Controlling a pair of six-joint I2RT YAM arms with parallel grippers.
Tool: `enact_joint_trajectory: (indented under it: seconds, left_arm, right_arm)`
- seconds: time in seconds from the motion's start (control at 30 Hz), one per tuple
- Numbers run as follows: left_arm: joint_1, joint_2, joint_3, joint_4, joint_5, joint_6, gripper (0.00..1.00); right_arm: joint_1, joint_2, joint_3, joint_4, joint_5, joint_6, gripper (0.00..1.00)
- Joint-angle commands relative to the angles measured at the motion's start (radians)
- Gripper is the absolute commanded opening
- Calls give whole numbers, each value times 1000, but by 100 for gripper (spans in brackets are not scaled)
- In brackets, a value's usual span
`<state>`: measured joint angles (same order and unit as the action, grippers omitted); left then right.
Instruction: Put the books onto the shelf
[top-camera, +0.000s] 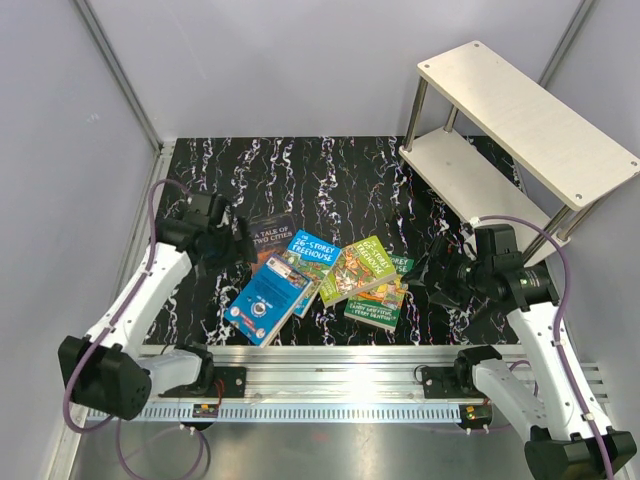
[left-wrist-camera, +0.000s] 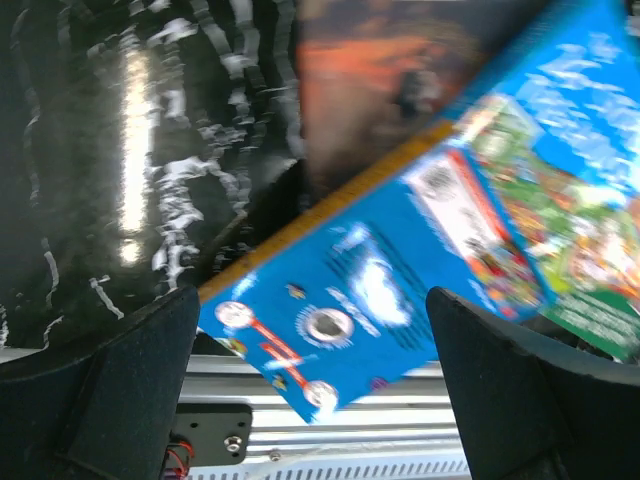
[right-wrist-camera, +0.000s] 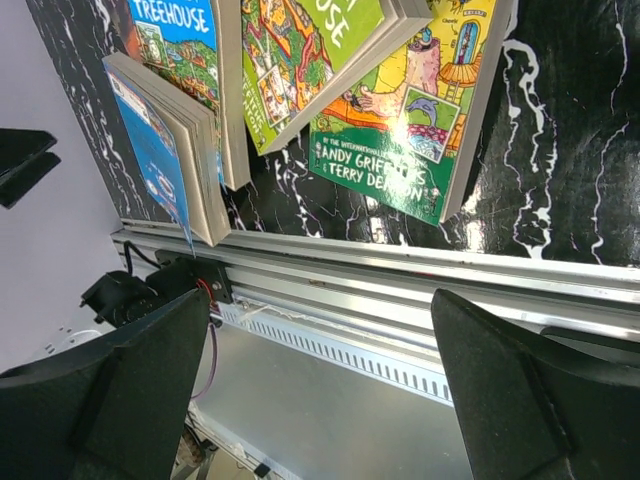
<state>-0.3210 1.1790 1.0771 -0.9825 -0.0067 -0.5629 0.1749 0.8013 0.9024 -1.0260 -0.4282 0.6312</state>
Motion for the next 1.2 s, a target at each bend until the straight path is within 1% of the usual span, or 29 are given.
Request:
enact_joint_trajectory:
  seconds: [0.0, 0.1, 0.27, 0.33, 0.53, 0.6, 0.63, 0.73, 0.93, 1.03, 1.07, 1.1, 1.13, 1.17]
  left_arm:
    - [98, -9, -95, 116, 80, 90, 99]
    - [109, 34, -153, 168, 141, 119, 99]
    - [108, 15, -285, 359, 313, 136, 99]
    - [108, 13, -295, 396, 324, 120, 99]
    - [106, 132, -325, 433, 369, 129, 99]
    - [106, 174, -327, 456, 433, 139, 99]
    - [102, 230, -322, 456, 442, 144, 99]
    - [79, 318, -319, 465, 470, 158, 99]
    - [37, 344, -361, 522, 485, 132, 98]
    - [28, 340, -368, 528, 467, 115, 78]
    - [27, 338, -361, 519, 444, 113, 68]
    - [26, 335, -355, 510, 430, 115, 49]
    - [25, 332, -349, 483, 415, 115, 34]
    - [26, 331, -336, 466, 375, 115, 15]
  right_arm:
    - [6, -4, 9, -32, 6, -30, 100]
    - [5, 7, 27, -52, 28, -44, 100]
    - [5, 32, 46, -74, 66, -54, 100]
    - [6, 47, 50, -77, 81, -56, 100]
    - [6, 90, 61, -66, 97, -56, 100]
    - [5, 102, 67, -65, 108, -56, 100]
    - [6, 107, 70, -65, 109, -56, 100]
    - [6, 125, 82, -66, 121, -62, 100]
    - [6, 148, 108, -82, 154, -84, 100]
    - [6, 154, 115, -86, 167, -93, 100]
    - [6, 157, 116, -86, 169, -94, 100]
    - [6, 159, 116, -86, 172, -94, 100]
    - [6, 159, 116, -88, 172, -96, 100]
    - [6, 161, 115, -88, 172, -97, 100]
